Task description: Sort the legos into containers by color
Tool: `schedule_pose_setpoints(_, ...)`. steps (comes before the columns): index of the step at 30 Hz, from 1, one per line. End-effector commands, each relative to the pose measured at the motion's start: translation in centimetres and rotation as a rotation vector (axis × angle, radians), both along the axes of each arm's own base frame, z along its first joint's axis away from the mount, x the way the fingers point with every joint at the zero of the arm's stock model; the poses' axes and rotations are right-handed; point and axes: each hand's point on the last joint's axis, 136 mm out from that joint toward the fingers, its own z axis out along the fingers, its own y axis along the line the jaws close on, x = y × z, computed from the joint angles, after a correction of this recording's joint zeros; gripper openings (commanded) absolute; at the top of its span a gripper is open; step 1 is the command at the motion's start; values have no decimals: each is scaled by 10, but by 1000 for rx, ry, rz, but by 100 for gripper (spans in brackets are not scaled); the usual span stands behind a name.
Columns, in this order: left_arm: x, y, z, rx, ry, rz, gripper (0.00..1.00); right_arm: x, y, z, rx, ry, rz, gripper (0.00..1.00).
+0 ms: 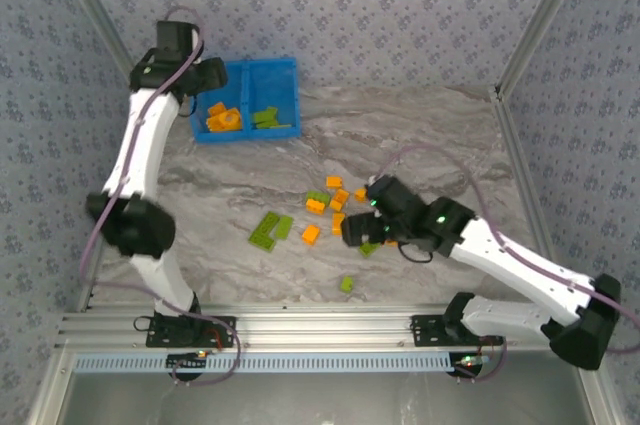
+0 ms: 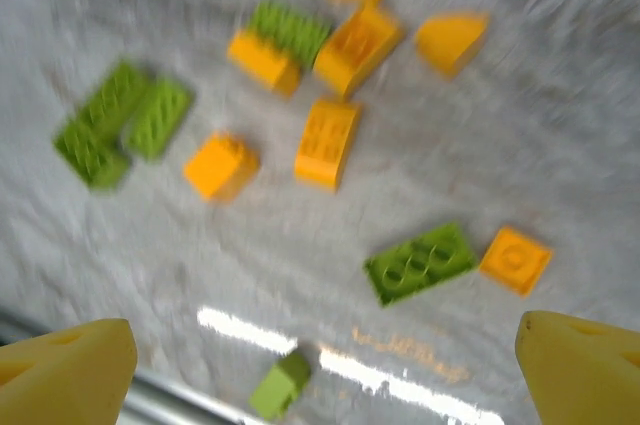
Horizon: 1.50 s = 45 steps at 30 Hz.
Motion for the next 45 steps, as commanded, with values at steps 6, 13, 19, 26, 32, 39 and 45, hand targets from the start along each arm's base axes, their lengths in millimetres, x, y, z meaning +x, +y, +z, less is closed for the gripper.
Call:
schedule_pose_setpoints(6, -98, -57, -34, -47, -25, -317, 72, -80, 7, -81, -230, 201, 222, 100)
schedule_pose_setpoints(13, -146, -83, -73, -21, 33, -497, 86, -81, 36, -119, -346, 184, 394, 100)
schedule_pose_setpoints(19, -146, -81, -80, -27, 53, -472, 87, -62, 40, -138, -475, 132, 403, 86)
schedule_pose_setpoints(26, -138, -83, -80, -37, 49, -459, 88, -63, 38, -155, -493, 147, 407, 68)
schedule_pose_setpoints(32, -135, -85, -84, -47, 59, -456, 88, -62, 38, -158, -494, 149, 399, 52)
schedule_pose_setpoints(39, -138, -82, -82, -40, 52, -448, 88, -56, 45, -126, -432, 98, 381, 36)
schedule_pose_setpoints(45, -150, -77, -57, -44, 4, -441, 99, -1, 81, -31, -154, -84, 307, 35)
